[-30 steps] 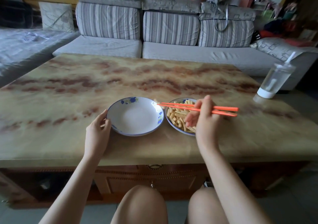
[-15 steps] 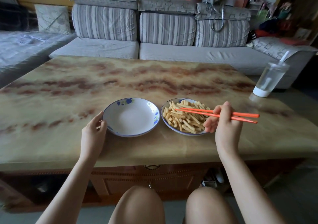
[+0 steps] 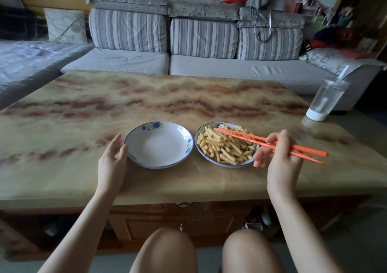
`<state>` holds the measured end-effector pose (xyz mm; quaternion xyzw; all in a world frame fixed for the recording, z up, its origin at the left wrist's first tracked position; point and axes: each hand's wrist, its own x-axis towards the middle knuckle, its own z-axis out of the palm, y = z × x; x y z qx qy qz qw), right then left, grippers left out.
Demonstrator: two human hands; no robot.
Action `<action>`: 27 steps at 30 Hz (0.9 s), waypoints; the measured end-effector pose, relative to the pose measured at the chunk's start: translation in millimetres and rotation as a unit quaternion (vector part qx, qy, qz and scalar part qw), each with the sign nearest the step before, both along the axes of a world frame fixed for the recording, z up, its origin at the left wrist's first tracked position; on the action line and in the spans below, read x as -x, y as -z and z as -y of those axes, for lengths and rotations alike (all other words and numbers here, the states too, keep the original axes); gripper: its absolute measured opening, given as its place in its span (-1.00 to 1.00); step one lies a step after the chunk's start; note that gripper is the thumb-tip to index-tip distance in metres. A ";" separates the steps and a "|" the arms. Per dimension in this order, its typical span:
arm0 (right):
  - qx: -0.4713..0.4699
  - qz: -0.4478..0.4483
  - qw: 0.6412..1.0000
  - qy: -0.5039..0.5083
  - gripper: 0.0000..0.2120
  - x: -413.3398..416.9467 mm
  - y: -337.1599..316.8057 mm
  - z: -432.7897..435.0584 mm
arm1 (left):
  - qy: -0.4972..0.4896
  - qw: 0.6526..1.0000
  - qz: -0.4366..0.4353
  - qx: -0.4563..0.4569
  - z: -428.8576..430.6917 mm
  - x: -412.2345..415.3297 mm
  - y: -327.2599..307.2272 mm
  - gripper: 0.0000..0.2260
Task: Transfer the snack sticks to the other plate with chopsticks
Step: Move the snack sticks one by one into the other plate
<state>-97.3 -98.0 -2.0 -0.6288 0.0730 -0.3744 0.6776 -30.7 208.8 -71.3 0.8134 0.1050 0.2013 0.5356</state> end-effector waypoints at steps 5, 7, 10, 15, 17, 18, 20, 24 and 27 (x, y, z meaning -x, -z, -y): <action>-0.013 0.013 1.000 0.007 -0.65 3.7 -1.2 -1.5 | -0.054 0.993 0.103 0.011 17.5 7.3 -21.6 -0.65; -0.017 0.023 1.000 0.008 -0.65 5.0 -3.6 -2.6 | -0.060 0.983 0.169 0.050 46.3 13.4 -46.4 -0.72; -0.033 0.034 0.999 0.011 -0.66 7.7 -8.1 -6.3 | 0.110 0.961 0.107 0.230 106.9 24.4 -76.2 -0.89; -0.057 0.044 0.997 0.016 -0.65 14.2 -12.5 -11.5 | 0.374 0.817 -0.191 0.395 207.4 56.5 -85.1 -0.73; -0.065 0.045 0.997 0.012 -0.64 17.3 -11.6 -11.8 | 0.391 0.790 -0.185 0.434 226.4 60.2 -81.8 -0.73; -0.067 0.047 0.997 0.010 -0.64 18.7 -10.0 -11.4 | 0.387 0.789 -0.171 0.445 232.9 59.5 -81.2 -0.73; -0.063 0.054 0.997 0.006 -0.65 22.1 -6.4 -9.6 | 0.369 0.799 -0.158 0.448 242.0 56.6 -82.8 -0.75; 0.023 0.051 0.998 -0.017 -0.83 38.0 5.3 3.9 | 0.373 0.786 -0.187 0.456 248.5 53.6 -89.2 -0.74; 0.017 0.018 0.997 -0.075 -0.72 57.7 19.0 24.1 | 0.386 0.777 -0.198 0.456 255.1 48.8 -88.5 -0.84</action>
